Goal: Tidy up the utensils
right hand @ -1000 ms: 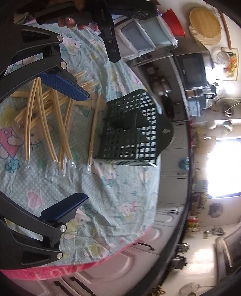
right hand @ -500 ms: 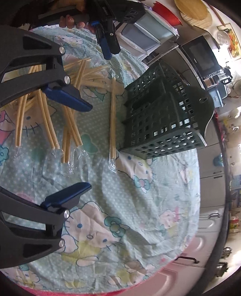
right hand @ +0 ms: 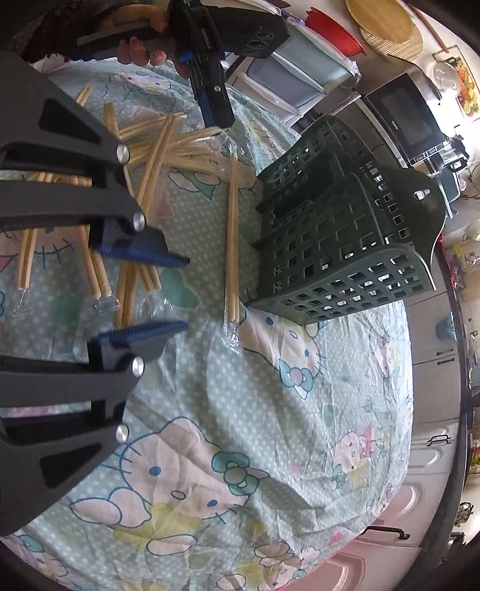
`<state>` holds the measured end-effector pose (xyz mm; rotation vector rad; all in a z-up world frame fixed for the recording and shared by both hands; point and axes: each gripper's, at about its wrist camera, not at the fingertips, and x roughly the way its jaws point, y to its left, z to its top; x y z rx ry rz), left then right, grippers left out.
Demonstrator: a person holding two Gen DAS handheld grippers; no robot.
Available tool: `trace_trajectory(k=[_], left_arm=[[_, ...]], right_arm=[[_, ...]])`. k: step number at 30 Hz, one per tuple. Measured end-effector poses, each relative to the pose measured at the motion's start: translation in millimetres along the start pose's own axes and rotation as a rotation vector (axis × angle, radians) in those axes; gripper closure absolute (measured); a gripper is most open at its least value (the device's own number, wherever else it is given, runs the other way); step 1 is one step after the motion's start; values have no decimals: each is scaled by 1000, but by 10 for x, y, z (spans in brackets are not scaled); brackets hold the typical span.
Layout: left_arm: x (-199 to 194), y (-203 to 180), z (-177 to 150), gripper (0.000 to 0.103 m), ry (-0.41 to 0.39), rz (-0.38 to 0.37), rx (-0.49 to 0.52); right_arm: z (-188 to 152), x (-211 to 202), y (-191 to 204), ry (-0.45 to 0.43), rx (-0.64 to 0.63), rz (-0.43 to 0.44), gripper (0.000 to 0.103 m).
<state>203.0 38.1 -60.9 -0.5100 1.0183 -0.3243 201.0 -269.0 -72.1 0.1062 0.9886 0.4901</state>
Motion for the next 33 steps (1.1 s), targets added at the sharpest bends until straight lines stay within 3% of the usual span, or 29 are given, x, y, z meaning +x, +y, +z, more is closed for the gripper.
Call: trace_trajectory(k=[4, 12, 23, 33], left_arm=[[22, -6, 8, 77, 3, 16, -1], [26, -12, -5, 92, 0, 14, 4], [-165, -150, -32, 100, -59, -62, 40], [-669, -802, 85, 102, -214, -93, 229]], right_arm=[[-7, -51, 45, -14, -8, 16, 96], [3, -245, 121, -70, -13, 46, 98], [127, -498, 261, -149, -39, 39, 99], [371, -950, 577, -244, -125, 48, 100]])
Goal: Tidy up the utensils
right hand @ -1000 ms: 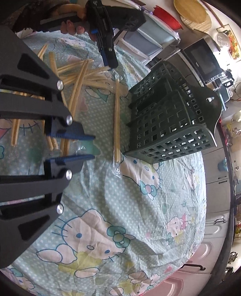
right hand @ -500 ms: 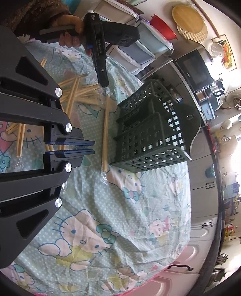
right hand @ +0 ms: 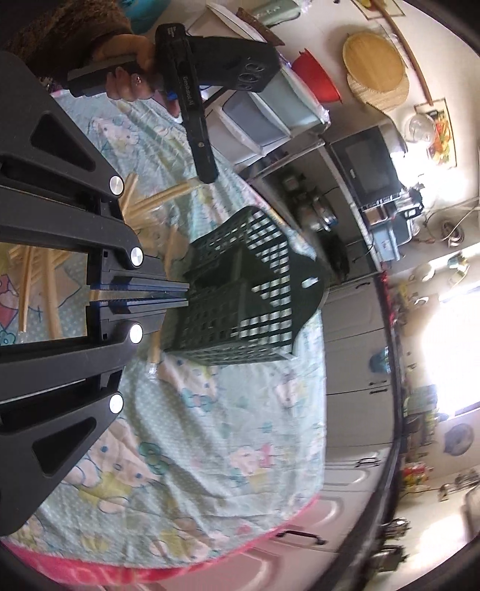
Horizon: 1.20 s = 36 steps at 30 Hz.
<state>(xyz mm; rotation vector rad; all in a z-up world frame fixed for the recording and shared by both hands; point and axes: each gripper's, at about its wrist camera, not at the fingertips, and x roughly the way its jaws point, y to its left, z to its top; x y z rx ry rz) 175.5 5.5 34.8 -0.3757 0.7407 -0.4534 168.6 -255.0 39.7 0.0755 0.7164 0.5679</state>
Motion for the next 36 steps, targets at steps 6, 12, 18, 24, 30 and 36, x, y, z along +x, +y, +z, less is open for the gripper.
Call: trace_trajectory(k=[6, 12, 18, 24, 30, 36], left_arm=[[-94, -399, 274, 103, -57, -5, 104], [-187, -663, 474, 103, -87, -12, 161], [-327, -870, 605, 103, -117, -30, 213], [-508, -1068, 776, 103, -166, -39, 257], [-687, -1200, 1042, 103, -235, -16, 284], [-807, -1222, 1362, 103, -296, 20, 281]], right_arm=[[248, -162, 175, -46, -54, -7, 100], [438, -303, 336, -80, -109, 2, 100], [606, -451, 510, -117, -156, 12, 100], [835, -645, 649, -179, -197, 12, 101], [1156, -796, 778, -254, -233, -7, 101], [1471, -858, 814, -312, -238, -30, 101]])
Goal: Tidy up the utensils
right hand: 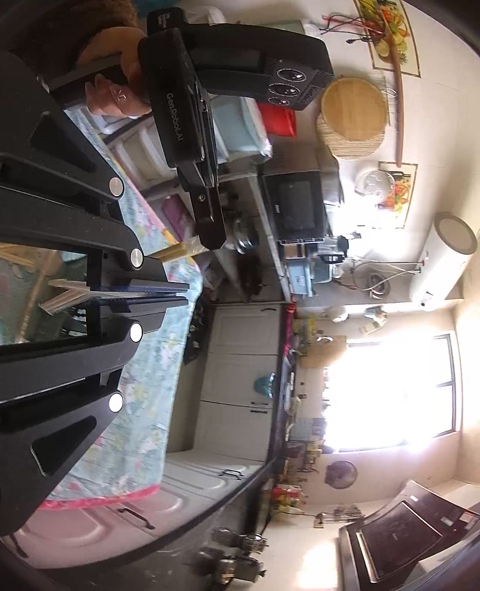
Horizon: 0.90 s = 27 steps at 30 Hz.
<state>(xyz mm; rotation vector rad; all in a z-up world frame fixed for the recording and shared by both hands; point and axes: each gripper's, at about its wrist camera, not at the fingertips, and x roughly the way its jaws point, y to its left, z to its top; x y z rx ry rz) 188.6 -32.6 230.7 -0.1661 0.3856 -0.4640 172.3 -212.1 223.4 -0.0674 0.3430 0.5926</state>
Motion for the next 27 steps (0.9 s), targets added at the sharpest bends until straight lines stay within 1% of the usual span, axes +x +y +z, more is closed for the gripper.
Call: trace_trajectory(k=[6, 11, 16, 27], left_arm=[[28, 153, 192, 103, -38, 46, -25], [121, 279, 228, 103, -38, 83, -34], [242, 387, 150, 103, -23, 97, -37], [602, 508, -176, 103, 52, 95, -56]], right_arm=[[172, 105, -88, -19, 0, -42, 101], [147, 259, -195, -3, 4, -74, 101], [45, 419, -289, 20, 3, -110, 101], [-292, 730, -423, 94, 26, -128, 100]])
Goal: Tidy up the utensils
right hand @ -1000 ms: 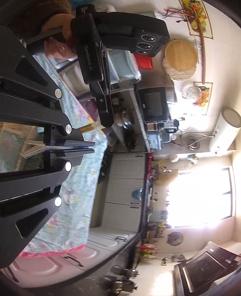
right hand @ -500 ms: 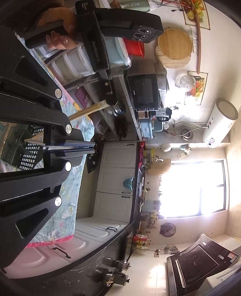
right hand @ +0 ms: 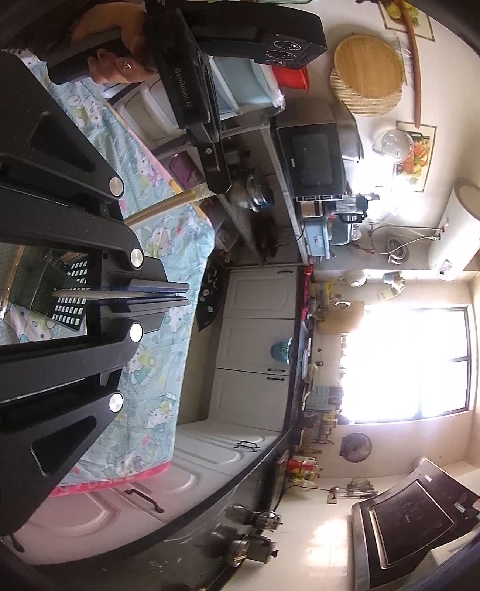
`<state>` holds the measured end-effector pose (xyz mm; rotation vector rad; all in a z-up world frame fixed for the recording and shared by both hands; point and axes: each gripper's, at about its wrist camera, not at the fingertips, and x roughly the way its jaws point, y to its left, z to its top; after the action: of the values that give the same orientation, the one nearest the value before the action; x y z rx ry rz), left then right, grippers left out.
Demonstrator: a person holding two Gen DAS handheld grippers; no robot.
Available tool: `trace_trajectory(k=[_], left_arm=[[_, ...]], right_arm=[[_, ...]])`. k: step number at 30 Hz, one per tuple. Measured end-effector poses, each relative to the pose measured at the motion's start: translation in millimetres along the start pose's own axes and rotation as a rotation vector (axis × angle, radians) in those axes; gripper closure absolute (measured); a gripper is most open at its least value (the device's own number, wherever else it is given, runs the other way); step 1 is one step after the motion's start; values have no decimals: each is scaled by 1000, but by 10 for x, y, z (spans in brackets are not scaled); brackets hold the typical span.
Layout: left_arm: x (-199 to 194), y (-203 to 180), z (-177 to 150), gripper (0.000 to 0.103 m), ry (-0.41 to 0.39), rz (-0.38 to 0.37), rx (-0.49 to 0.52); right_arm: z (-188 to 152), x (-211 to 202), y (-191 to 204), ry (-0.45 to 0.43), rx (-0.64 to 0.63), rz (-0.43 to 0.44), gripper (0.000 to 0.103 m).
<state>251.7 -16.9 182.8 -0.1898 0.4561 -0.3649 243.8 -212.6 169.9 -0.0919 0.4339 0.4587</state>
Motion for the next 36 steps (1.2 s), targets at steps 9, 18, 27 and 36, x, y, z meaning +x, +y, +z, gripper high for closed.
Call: trace_trajectory(k=[9, 18, 27, 36], left_arm=[[254, 37, -302, 103, 61, 4, 6], [302, 87, -472, 83, 76, 16, 0], [30, 78, -489, 36, 2, 66, 9], [-340, 141, -573, 10, -61, 120, -26]], right_arm=[[-264, 260, -17, 57, 19, -22, 100], [-422, 316, -29, 62, 36, -46, 71], [-497, 206, -46, 41, 27, -63, 47], [-571, -46, -7, 6, 20, -63, 30]])
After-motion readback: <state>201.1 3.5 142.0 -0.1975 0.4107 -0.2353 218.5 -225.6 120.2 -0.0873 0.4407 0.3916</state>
